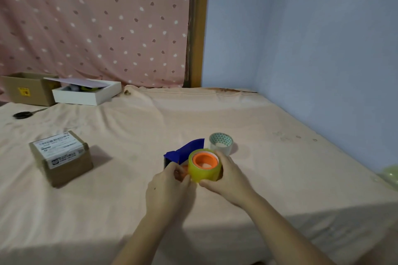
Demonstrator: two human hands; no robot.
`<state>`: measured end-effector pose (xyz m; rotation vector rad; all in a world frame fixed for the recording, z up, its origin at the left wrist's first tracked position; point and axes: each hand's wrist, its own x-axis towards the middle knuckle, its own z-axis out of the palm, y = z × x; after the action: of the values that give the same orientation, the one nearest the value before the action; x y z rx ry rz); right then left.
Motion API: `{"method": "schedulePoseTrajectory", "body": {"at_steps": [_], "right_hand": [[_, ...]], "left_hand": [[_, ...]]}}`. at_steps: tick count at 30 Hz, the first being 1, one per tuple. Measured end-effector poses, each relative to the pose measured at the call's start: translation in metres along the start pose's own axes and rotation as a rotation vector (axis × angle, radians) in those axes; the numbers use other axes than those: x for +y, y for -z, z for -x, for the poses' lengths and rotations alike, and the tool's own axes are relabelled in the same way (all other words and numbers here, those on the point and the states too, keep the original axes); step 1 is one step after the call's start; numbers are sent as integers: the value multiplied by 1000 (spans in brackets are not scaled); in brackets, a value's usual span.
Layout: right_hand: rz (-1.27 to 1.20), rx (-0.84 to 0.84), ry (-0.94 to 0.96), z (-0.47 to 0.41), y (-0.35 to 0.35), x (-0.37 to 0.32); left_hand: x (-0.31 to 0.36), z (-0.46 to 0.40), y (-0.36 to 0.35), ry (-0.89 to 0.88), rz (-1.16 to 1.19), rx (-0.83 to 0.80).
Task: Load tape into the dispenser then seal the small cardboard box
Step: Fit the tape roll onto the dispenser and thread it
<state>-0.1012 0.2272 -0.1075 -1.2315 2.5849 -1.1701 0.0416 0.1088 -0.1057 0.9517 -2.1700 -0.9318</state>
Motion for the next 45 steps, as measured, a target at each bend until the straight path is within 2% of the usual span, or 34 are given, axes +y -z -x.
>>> {"method": "schedulePoseTrajectory", "body": {"at_steps": [4,7,8,10,12,14,16,19,21,24,33,36,45], "right_hand": [[9,-23,-3,-2,1,0],[211,-100,-19,-9,12,-7],[288,-106,32,-12,16,-16],[367,-97,261,-24,18,-39],[435,-177,431,-37,12,-60],[469,-321,432,-47,4,-70],[435,-369,419,-53,0,-71],[361,-343,389,-58,-5,-65],[292,-295,350,-59,-9,-65],[270,-224,289,-61,-17,-64],[281,-164,290,-71,-35,-55],[209,-157,252,-69,-35,-56],[310,-118,274,-69,-38,-57]], "left_hand": [[-3,0,5,-7,36,25],[-5,1,5,-3,42,40],[-5,2,5,-4,48,44],[-5,1,5,-8,59,48],[-6,0,5,-14,53,41],[-8,1,9,-13,32,28],[-16,0,17,-24,-6,29],[-31,-12,32,-53,-8,59],[-38,-26,37,-52,89,77],[-42,-45,37,9,240,-25],[-54,-54,32,-56,233,-134],[-58,-55,30,-58,261,-131],[-58,-54,25,-22,280,-104]]}}
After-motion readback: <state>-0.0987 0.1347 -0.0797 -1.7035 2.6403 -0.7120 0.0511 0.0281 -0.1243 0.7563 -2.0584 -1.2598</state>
